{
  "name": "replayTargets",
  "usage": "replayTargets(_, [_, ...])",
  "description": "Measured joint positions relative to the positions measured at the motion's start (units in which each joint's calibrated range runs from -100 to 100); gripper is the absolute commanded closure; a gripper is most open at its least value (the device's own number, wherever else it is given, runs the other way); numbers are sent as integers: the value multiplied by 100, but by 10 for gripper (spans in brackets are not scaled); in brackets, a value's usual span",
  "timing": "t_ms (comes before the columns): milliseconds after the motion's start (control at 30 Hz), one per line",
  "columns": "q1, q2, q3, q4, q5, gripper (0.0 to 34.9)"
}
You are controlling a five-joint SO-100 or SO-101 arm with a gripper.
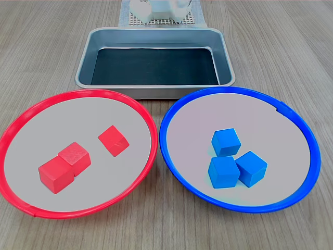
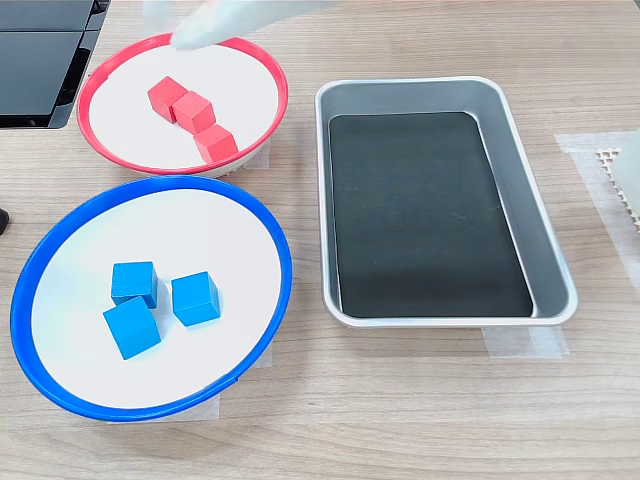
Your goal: Relocate any blue block in the red dish to the blue dish, correcting any misplacements.
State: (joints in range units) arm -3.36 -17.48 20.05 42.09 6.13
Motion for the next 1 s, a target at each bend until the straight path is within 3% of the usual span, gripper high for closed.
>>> replayTargets(500, [540,-4851,5299,-155,-239,346])
replayTargets(1000, [460,-7417,7260,832,-234,346])
